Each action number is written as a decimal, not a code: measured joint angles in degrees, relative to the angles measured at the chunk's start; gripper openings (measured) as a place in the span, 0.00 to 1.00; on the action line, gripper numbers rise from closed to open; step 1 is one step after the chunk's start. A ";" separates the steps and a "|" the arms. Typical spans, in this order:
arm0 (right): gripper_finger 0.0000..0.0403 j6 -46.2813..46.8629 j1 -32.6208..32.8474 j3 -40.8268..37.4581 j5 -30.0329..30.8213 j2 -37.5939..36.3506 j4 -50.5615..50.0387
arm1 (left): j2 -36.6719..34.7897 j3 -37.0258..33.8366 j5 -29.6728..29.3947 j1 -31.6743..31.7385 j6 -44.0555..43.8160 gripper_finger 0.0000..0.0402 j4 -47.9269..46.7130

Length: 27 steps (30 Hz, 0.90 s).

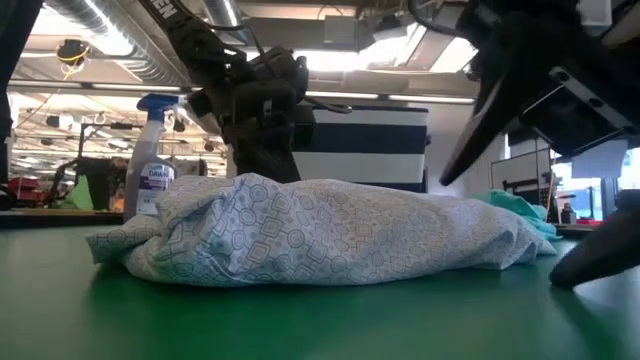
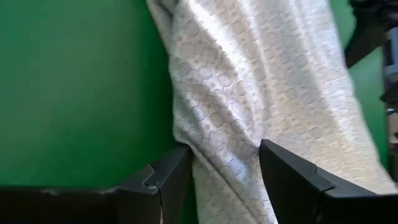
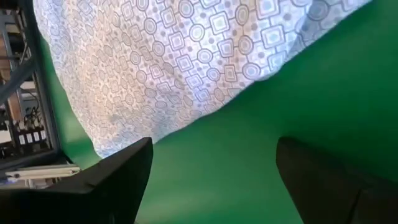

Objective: Fold laundry
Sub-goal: Stack the white polo shirt on top of the blue short

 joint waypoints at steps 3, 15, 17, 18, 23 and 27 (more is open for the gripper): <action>0.85 0.65 -1.43 0.05 -0.80 0.13 -0.82 | 0.00 0.00 -2.51 0.00 0.41 0.46 -1.11; 0.85 1.63 -5.45 0.04 3.85 0.39 -1.26 | -0.02 -0.01 -4.88 0.00 1.87 0.46 -1.86; 0.85 1.19 -6.21 0.01 5.09 1.47 -0.90 | -0.02 -0.02 -4.88 0.00 1.89 0.46 -1.86; 0.85 1.02 -6.30 0.00 5.96 2.04 -0.27 | -0.02 -0.02 -4.90 0.00 1.90 0.46 -1.86; 0.85 0.49 -6.42 -0.03 11.34 6.17 6.49 | -0.02 -0.04 -4.90 0.00 2.20 0.46 -2.04; 0.81 0.23 -6.29 -0.01 12.77 6.48 7.13 | -0.02 -0.07 -4.91 0.00 3.15 0.46 -2.14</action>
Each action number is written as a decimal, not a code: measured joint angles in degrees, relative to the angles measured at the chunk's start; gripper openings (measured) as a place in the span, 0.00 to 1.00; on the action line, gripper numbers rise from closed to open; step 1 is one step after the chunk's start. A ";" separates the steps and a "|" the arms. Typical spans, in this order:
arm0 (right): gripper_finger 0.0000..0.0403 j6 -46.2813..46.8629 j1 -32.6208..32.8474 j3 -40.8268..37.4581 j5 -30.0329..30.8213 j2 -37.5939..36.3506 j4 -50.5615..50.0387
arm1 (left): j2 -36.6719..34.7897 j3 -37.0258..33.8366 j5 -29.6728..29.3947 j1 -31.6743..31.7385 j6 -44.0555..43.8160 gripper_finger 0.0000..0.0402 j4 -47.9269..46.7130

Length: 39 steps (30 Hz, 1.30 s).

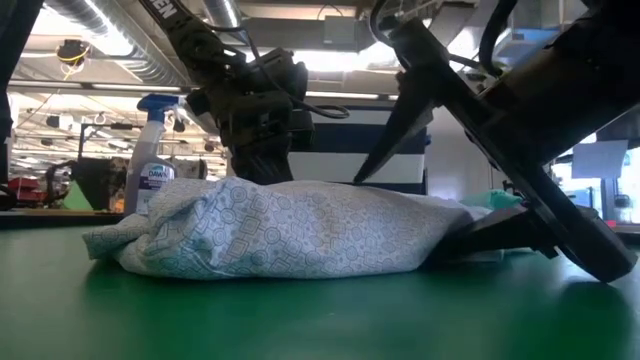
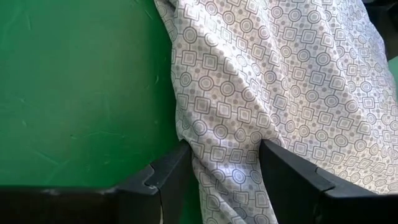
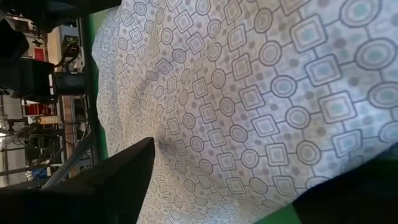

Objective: Fold laundry
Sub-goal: Stack the white polo shirt on top of the blue short

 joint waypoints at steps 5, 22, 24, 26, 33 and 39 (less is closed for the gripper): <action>0.64 -1.36 -0.50 0.00 -0.03 0.00 -0.04 | 0.00 0.00 0.07 0.10 0.19 0.46 -0.14; 0.16 -6.43 -0.44 0.02 -0.29 0.02 0.18 | 0.94 0.00 12.65 5.53 -2.29 0.59 0.99; 0.17 -6.82 -0.44 0.02 -0.56 0.02 0.34 | 1.69 -0.04 8.90 5.00 -1.38 0.61 0.55; 0.16 -6.96 -0.44 0.03 -0.68 0.02 0.33 | 3.29 -0.02 7.20 4.36 -1.40 0.61 1.93; 0.10 -8.03 -0.39 0.04 -1.12 0.02 0.48 | 8.34 0.28 13.69 2.62 -0.77 0.62 4.11; 0.13 -9.95 -0.35 0.07 -1.28 0.02 0.42 | 9.86 0.17 17.04 2.16 -0.14 0.57 7.76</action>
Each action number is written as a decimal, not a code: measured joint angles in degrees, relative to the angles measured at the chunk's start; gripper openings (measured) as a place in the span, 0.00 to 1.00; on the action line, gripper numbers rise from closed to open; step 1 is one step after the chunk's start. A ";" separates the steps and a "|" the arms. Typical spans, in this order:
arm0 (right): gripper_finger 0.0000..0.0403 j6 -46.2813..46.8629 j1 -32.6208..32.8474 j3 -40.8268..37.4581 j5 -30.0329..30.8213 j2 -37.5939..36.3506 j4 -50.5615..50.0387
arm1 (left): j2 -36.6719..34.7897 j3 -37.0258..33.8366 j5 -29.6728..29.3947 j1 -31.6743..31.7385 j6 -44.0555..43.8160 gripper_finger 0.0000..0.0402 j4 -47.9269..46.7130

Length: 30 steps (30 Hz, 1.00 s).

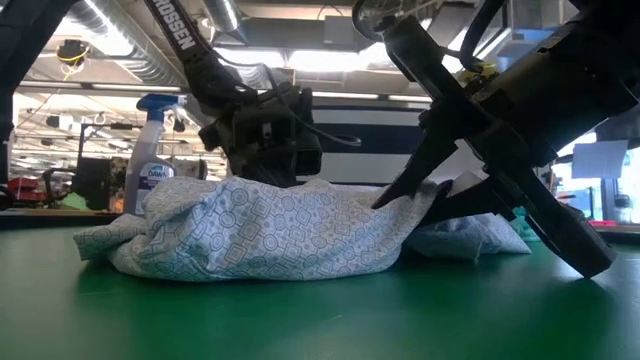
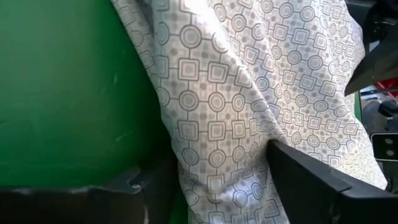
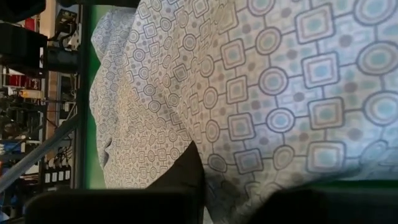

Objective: Fold laundry
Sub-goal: Stack the white polo shirt on top of the blue short

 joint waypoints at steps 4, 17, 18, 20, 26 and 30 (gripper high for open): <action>0.11 -3.47 0.00 0.00 0.17 0.00 -0.32 | 0.09 -0.11 0.85 0.04 0.27 0.45 1.70; 0.11 -7.86 -0.07 -0.65 0.64 -6.65 -29.42 | 0.49 -0.22 1.16 -1.86 1.61 0.04 9.17; 0.11 -8.31 -0.09 -0.66 0.27 -7.25 -31.18 | 0.57 -0.25 1.15 -1.86 0.67 0.04 10.42; 0.11 -9.29 -0.09 -0.59 -0.02 -8.46 -34.85 | 0.68 -0.35 1.20 -1.84 -1.63 0.05 13.04; 0.11 -10.61 -0.07 -0.55 -1.68 -10.56 -42.24 | 0.57 -0.33 -5.25 -2.82 -5.25 0.06 16.91; 0.11 -14.30 -0.04 -0.48 -3.89 -10.59 -41.58 | 0.57 -0.33 -7.33 -3.02 -11.46 0.12 16.87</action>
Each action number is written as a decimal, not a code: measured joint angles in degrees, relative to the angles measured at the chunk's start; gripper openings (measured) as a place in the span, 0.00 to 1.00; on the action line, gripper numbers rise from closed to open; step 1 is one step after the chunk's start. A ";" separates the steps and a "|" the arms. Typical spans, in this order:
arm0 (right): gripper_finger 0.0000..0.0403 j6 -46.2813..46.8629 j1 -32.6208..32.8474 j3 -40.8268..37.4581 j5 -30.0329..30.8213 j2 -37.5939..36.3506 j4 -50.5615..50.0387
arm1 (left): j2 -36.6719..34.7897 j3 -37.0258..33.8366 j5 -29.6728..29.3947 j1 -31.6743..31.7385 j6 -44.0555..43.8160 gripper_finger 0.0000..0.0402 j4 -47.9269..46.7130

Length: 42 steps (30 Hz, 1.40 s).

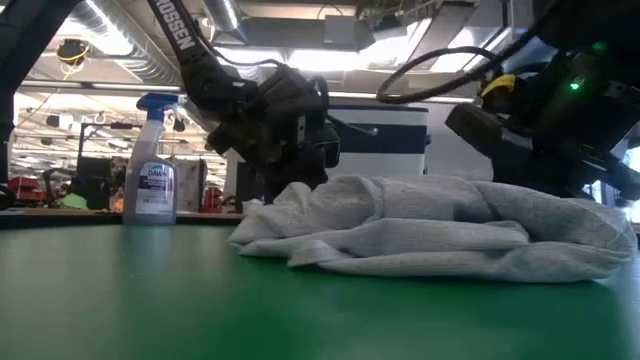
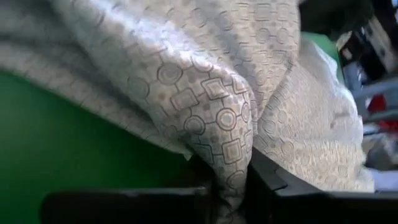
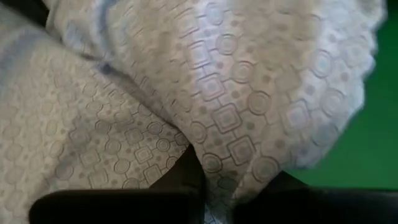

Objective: Fold laundry
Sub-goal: Stack the white polo shirt on top of the blue short

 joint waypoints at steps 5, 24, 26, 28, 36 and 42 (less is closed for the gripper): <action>0.11 -6.78 -0.04 0.04 -1.61 -0.03 7.53 | -0.11 0.00 8.10 1.78 -11.07 0.31 0.15; 0.11 -9.55 0.94 -2.45 -3.28 -0.25 12.83 | -0.33 0.22 -1.28 5.07 -19.10 0.48 -0.38; 0.11 -9.50 0.94 -2.45 -3.52 -0.25 12.98 | -0.35 0.22 -1.26 5.03 -16.97 0.48 -0.71; 0.11 -9.48 0.95 -2.45 -3.58 -0.25 13.07 | -0.35 0.22 -1.88 5.01 -13.71 0.48 -0.48; 0.11 -9.35 0.87 -2.45 -4.12 -0.25 14.34 | -0.51 0.15 -0.52 6.44 -12.70 0.48 2.31; 0.11 -9.30 0.87 -2.47 -4.14 -0.25 14.43 | -1.09 0.11 11.51 10.22 -12.69 0.48 1.96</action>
